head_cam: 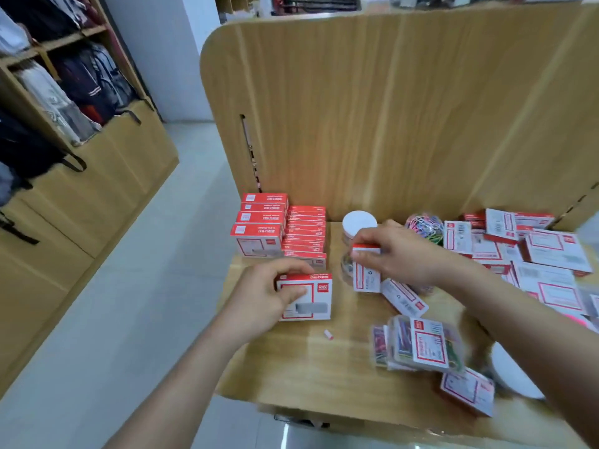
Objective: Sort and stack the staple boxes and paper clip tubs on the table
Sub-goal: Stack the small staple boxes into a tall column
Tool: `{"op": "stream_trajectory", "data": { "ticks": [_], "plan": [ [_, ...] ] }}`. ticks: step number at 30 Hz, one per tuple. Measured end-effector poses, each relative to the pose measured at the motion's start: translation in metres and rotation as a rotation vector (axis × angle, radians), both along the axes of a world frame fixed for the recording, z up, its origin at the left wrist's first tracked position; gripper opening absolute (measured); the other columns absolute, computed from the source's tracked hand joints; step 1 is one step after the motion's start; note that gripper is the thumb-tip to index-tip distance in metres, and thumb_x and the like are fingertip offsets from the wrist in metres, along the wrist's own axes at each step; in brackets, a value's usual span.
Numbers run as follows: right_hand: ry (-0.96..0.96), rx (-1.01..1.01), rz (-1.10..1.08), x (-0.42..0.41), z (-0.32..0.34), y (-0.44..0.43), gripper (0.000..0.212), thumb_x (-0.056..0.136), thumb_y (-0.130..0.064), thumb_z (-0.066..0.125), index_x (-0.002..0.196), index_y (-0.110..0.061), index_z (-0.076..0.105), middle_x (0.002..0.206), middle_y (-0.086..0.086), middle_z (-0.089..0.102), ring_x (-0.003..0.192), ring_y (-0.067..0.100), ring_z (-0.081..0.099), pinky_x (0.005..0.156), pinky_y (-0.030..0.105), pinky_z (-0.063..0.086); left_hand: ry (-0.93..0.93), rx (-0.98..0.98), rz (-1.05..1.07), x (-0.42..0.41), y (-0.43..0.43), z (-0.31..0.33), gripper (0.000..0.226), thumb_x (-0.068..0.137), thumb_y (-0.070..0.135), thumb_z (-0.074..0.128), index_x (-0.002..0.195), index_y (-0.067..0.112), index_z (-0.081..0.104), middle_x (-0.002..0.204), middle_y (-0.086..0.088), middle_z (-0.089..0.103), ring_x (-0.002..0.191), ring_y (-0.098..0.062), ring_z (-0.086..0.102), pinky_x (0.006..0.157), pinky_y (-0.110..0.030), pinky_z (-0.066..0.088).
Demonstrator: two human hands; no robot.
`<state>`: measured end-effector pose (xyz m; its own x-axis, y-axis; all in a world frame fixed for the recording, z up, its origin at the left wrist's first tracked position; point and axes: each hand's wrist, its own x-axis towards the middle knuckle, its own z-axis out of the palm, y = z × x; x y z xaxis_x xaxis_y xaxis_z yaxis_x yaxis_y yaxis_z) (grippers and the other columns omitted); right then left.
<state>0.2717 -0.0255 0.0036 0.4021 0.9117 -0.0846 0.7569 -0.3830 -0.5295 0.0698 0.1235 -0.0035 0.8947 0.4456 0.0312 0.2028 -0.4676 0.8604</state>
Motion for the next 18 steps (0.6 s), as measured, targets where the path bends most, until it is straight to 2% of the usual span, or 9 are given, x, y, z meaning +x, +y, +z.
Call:
{"op": "stream_trajectory", "data": {
  "ticks": [2,3,4,6,8,10,14,16,18],
  "plan": [
    [0.139,0.09,-0.051,0.004,0.001,0.006,0.015,0.09,-0.043,0.055,0.087,-0.03,0.062,0.099,0.0,0.067,0.101,0.018,0.054,0.084,0.032,0.044,-0.004,0.007,-0.035,0.007,-0.001,-0.005,0.03,0.082,0.001,0.069,0.097,0.027,0.069,0.1,0.019,0.068,0.096,0.008,0.059,0.08,-0.006,0.042],
    [0.189,0.132,-0.075,0.006,0.002,0.011,0.012,0.091,-0.039,0.057,0.085,-0.029,0.062,0.115,0.004,0.066,0.112,0.018,0.054,0.095,0.034,0.043,-0.011,0.004,-0.045,0.01,0.0,-0.008,0.031,0.082,0.001,0.068,0.097,0.028,0.069,0.102,0.019,0.067,0.097,0.008,0.059,0.08,-0.006,0.042],
    [0.201,0.148,-0.092,0.009,0.003,0.016,0.012,0.091,-0.034,0.059,0.086,-0.025,0.063,0.13,0.005,0.059,0.126,0.018,0.047,0.106,0.035,0.036,-0.015,0.006,-0.06,0.013,0.0,-0.01,0.032,0.083,0.001,0.068,0.097,0.03,0.068,0.103,0.019,0.067,0.098,0.007,0.059,0.082,-0.007,0.042],
    [0.165,0.077,-0.098,0.011,0.003,0.023,0.013,0.092,-0.032,0.058,0.092,-0.02,0.064,0.144,-0.002,0.045,0.142,0.016,0.023,0.114,0.031,0.017,-0.007,0.05,-0.098,0.018,-0.001,-0.014,0.033,0.083,0.002,0.067,0.099,0.031,0.067,0.104,0.017,0.067,0.1,0.005,0.059,0.087,-0.013,0.043],
    [0.123,-0.045,-0.066,0.015,0.0,0.027,0.013,0.093,-0.039,0.054,0.094,-0.028,0.06,0.147,-0.012,0.04,0.145,0.009,0.012,0.116,0.04,0.015,0.031,0.136,-0.127,0.021,-0.005,-0.017,0.031,0.084,0.005,0.065,0.104,0.029,0.068,0.105,0.016,0.068,0.101,0.003,0.058,0.09,-0.018,0.043],
    [0.038,-0.135,-0.023,0.016,0.0,0.025,0.014,0.093,-0.046,0.048,0.095,-0.035,0.057,0.147,-0.019,0.038,0.145,0.007,0.016,0.112,0.049,0.023,0.087,0.273,-0.137,0.024,-0.009,-0.019,0.03,0.086,0.01,0.062,0.109,0.028,0.067,0.11,0.016,0.066,0.104,-0.001,0.056,0.091,-0.019,0.041],
    [-0.164,-0.219,0.033,0.015,0.005,0.014,0.041,0.095,-0.049,0.04,0.129,-0.029,0.051,0.148,-0.014,0.041,0.14,0.012,0.032,0.109,0.043,0.029,0.139,0.46,-0.206,0.027,-0.01,-0.022,0.033,0.088,0.017,0.056,0.117,0.031,0.062,0.116,0.009,0.064,0.109,-0.011,0.055,0.092,-0.027,0.043],
    [-0.215,-0.243,0.031,0.015,0.007,0.011,0.042,0.094,-0.053,0.037,0.126,-0.03,0.052,0.142,-0.009,0.047,0.137,0.015,0.037,0.105,0.044,0.028,0.181,0.53,-0.227,0.028,-0.01,-0.025,0.032,0.088,0.018,0.054,0.117,0.03,0.062,0.115,0.006,0.065,0.108,-0.016,0.055,0.09,-0.03,0.044],
    [-0.272,-0.312,0.01,0.015,0.008,0.007,0.041,0.093,-0.056,0.033,0.106,-0.026,0.058,0.127,-0.003,0.055,0.128,0.019,0.046,0.1,0.045,0.027,0.149,0.617,-0.194,0.029,-0.01,-0.028,0.027,0.086,0.019,0.054,0.11,0.026,0.066,0.108,0.005,0.066,0.102,-0.02,0.057,0.083,-0.033,0.048]
  ]
}}
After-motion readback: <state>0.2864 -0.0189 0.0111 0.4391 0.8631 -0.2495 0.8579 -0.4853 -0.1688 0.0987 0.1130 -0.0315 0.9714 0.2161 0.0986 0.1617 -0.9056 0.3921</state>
